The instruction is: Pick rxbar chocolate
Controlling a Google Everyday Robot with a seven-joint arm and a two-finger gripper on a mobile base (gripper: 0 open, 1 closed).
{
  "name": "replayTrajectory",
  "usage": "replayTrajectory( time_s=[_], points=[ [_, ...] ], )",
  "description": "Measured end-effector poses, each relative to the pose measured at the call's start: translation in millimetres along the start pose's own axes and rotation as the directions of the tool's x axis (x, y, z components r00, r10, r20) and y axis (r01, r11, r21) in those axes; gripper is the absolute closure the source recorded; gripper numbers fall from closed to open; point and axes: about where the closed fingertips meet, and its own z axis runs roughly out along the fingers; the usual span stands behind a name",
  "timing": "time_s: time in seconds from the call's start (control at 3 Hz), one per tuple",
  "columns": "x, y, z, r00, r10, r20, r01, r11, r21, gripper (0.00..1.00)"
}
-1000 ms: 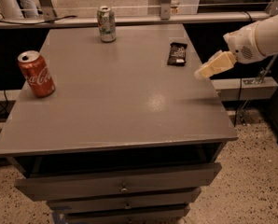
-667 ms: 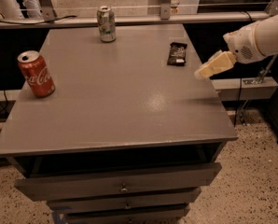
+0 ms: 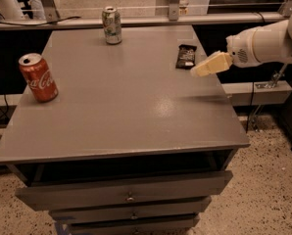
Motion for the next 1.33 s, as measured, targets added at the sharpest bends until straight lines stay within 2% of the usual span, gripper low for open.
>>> replayTrajectory(
  time_s=[0.33, 0.67, 1.33],
  points=[
    [-12, -3, 21, 0.997, 0.045, 0.057, -0.045, 0.999, 0.004, 0.0],
    [-17, 2, 48, 0.995, 0.054, 0.083, -0.054, 0.9985, -0.003, 0.0],
    [-8, -3, 93, 0.986, 0.111, 0.125, -0.11, 0.9938, -0.02, 0.0]
  ],
)
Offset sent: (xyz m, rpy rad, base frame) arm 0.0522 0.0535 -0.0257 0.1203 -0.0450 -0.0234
